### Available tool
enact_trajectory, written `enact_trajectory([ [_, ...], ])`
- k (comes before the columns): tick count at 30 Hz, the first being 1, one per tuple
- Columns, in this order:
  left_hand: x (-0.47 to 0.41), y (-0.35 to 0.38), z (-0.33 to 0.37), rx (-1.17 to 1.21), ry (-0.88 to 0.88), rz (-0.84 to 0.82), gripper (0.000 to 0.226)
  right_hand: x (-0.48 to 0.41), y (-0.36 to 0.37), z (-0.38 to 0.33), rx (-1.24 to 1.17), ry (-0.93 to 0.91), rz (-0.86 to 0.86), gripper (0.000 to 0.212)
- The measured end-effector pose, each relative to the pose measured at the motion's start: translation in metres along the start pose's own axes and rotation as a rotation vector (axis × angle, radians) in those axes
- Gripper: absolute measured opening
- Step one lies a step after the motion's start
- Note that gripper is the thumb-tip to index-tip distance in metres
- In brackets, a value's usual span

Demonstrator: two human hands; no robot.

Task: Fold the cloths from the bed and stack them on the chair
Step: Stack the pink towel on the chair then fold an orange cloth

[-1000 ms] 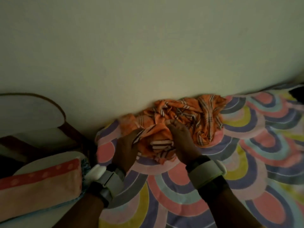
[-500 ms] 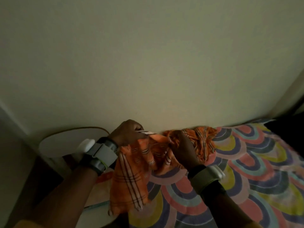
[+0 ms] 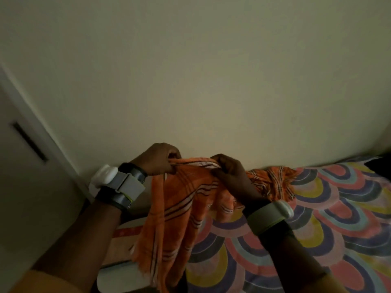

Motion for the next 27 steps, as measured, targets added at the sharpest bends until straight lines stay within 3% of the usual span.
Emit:
enact_trajectory([
  [2, 0.007, -0.005, -0.008, 0.029, 0.002, 0.108, 0.025, -0.004, -0.001, -0.008, -0.023, 0.066, -0.172, 0.013],
  [5, 0.010, -0.003, -0.003, 0.056, 0.053, 0.111, 0.043, 0.005, 0.013, 0.003, 0.033, 0.277, -0.383, 0.030],
  [7, 0.008, 0.005, 0.006, 0.019, 0.106, 0.046, 0.046, 0.006, 0.022, 0.007, 0.035, 0.293, -0.360, 0.042],
  [11, 0.002, 0.014, 0.023, -0.059, 0.182, 0.046, 0.040, -0.005, 0.031, -0.015, 0.053, 0.092, -0.287, 0.019],
  [15, -0.001, 0.015, 0.026, -0.175, 0.251, 0.111, 0.037, -0.011, 0.034, -0.013, 0.082, 0.082, -0.292, 0.014],
  [18, -0.003, 0.016, 0.016, -0.225, 0.183, 0.180, 0.029, -0.011, 0.025, -0.003, 0.121, 0.062, -0.246, 0.013],
  [21, -0.004, 0.001, 0.000, -0.120, 0.105, 0.379, 0.022, 0.001, 0.021, 0.028, 0.279, 0.103, -0.321, 0.017],
  [24, 0.002, -0.023, -0.032, -0.131, -0.104, 0.602, 0.002, 0.022, -0.023, 0.079, 0.348, 0.191, -0.063, 0.034],
  [27, 0.023, -0.039, -0.069, -0.137, -0.320, 0.745, 0.016, 0.040, -0.073, 0.116, 0.407, 0.286, 0.070, 0.021],
])
Point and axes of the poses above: each hand's wrist, its own x-axis away from the middle knuckle, its own y-axis out of the palm, z = x × y, the point moved 6 cm from there along -x, towards the middle knuckle, and after that the axes turned 4 degrees about -z, right-handed, at the moved point
